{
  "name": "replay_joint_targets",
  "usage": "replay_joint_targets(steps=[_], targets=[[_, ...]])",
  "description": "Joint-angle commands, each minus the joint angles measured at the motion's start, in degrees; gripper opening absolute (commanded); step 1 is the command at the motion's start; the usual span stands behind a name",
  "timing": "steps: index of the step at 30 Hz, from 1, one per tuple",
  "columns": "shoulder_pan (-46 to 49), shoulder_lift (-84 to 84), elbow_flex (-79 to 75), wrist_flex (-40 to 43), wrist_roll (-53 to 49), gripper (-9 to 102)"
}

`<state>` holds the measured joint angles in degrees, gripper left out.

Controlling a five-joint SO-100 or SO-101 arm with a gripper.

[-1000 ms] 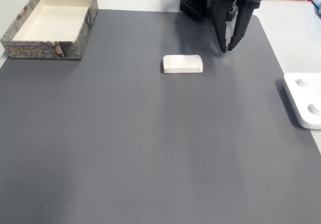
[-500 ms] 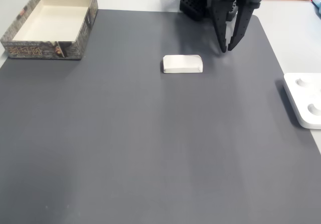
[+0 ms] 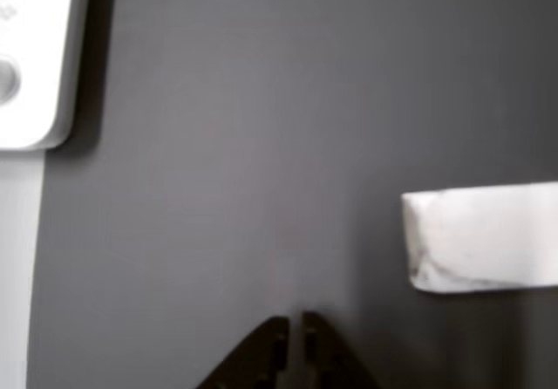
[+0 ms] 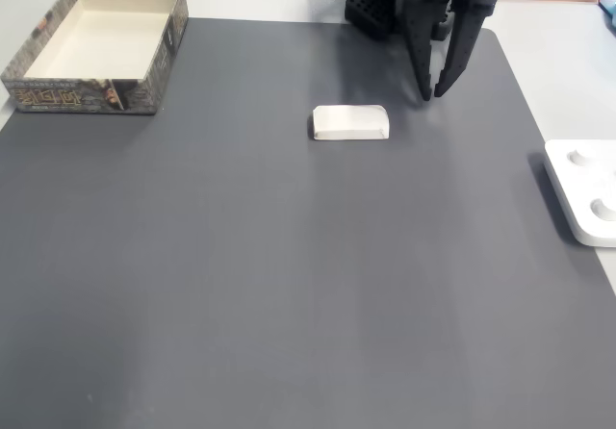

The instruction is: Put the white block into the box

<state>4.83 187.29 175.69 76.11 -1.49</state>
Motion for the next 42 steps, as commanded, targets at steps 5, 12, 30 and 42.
replay_joint_targets(steps=[5,12,30,42], targets=[[7.6,-16.9,-16.3,-0.6,6.9,-2],[14.4,-35.5,-31.7,-0.4,14.2,-2],[22.1,-66.4,-49.8,-1.2,22.1,-2],[20.8,-81.5,-60.0,1.1,23.1,-2]])
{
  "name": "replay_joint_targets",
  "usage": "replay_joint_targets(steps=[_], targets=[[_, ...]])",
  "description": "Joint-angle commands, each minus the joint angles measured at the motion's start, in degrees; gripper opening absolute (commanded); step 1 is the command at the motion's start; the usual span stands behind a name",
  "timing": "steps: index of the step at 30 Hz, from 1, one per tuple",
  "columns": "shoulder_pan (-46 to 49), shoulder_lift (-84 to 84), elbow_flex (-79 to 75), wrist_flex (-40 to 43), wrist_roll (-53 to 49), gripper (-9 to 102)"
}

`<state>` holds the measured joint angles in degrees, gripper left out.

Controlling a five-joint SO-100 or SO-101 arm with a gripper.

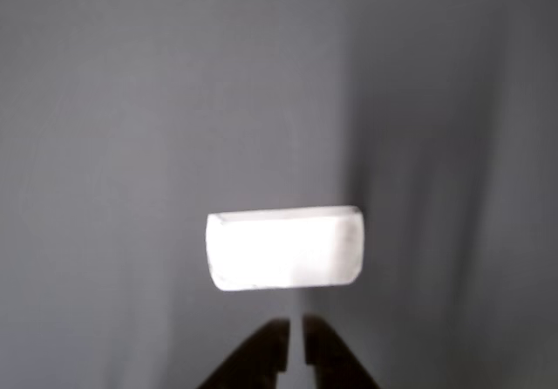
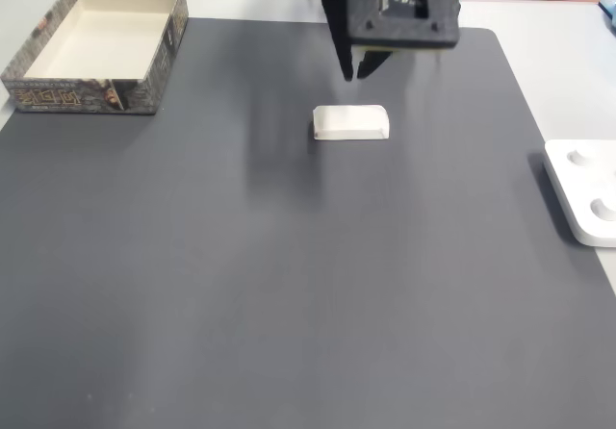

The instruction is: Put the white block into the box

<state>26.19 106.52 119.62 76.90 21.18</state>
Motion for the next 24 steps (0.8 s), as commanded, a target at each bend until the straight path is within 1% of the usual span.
replay_joint_targets(steps=[1,5,6,7,9,14,15,21,24], targets=[[-0.7,-1.1,-4.0,0.4,0.4,-2],[-1.1,-1.8,-4.0,0.3,0.4,-2],[-1.1,-1.8,-4.0,0.3,1.0,-2],[-1.1,-1.8,-4.0,0.3,3.6,-2],[-1.0,-1.7,-4.0,0.3,12.6,-2],[-0.2,-1.7,-4.7,0.3,45.5,-2],[0.3,-1.7,-4.8,0.3,50.7,-2],[1.8,-1.8,-4.9,0.3,72.1,-2],[1.7,-2.8,-5.4,0.2,75.9,-2]])
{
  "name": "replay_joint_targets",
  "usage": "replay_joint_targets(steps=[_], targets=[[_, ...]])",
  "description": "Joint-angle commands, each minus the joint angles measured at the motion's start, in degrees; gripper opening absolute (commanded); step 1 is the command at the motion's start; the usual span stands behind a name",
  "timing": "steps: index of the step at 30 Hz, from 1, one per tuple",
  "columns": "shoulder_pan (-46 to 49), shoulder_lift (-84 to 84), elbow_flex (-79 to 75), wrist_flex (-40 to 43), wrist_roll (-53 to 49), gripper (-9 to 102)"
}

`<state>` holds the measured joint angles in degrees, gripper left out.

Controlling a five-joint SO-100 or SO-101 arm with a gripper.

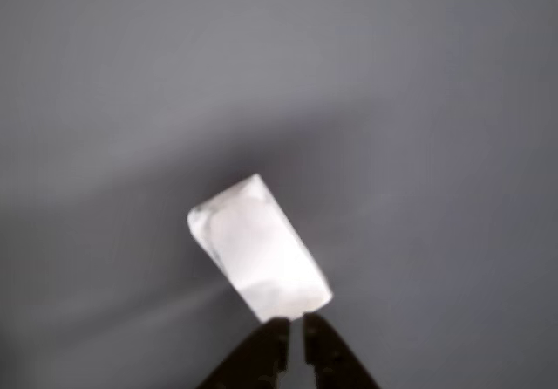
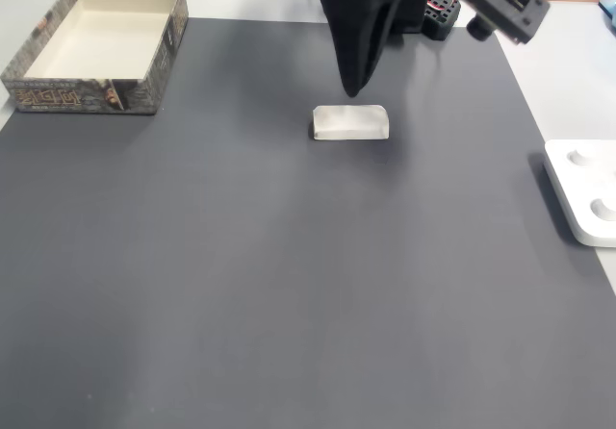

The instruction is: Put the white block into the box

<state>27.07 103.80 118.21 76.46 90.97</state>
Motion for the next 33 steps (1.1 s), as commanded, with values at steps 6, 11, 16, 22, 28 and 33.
replay_joint_targets(steps=[6,11,16,22,28,33], targets=[[1.1,-1.0,-4.7,1.5,10.2,-2],[1.2,-1.9,-6.0,1.5,16.9,-2],[1.3,-2.1,-5.8,1.6,19.5,-2],[1.3,-2.1,-5.8,0.9,19.2,3],[1.2,-1.9,-5.7,-0.7,19.4,32],[1.3,-2.2,-5.6,-1.9,20.4,38]])
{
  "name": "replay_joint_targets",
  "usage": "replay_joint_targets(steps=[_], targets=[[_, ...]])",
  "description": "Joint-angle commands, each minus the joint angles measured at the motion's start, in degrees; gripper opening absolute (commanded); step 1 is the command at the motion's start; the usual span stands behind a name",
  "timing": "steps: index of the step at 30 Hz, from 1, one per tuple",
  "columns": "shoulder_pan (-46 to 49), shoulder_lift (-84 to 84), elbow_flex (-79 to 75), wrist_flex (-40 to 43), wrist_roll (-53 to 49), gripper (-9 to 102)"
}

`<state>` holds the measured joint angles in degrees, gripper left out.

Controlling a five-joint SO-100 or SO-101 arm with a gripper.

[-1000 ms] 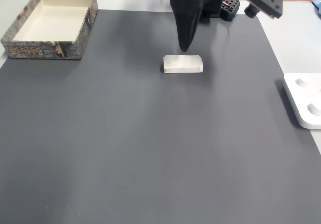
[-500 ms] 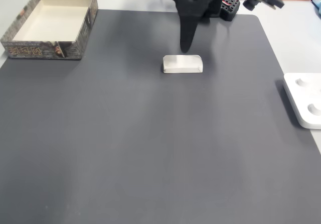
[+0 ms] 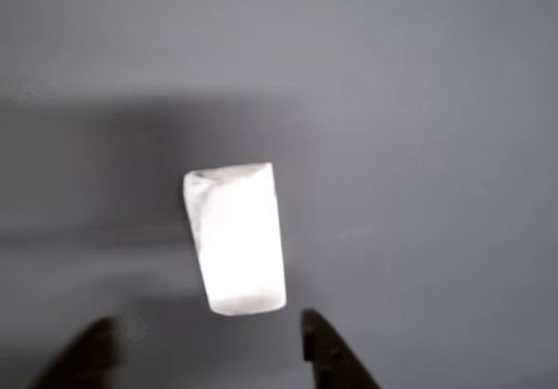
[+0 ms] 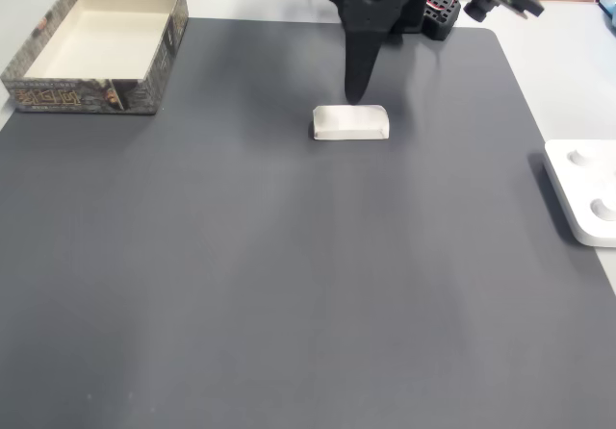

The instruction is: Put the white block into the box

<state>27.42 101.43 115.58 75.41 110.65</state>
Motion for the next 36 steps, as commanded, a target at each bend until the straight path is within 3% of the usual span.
replay_joint_targets(steps=[1,17,36], targets=[[1.0,0.0,-3.0,-1.0,0.8,38],[-1.1,-7.6,-2.8,-7.0,-3.1,38],[-0.4,-9.6,-2.0,-8.3,-3.2,35]])
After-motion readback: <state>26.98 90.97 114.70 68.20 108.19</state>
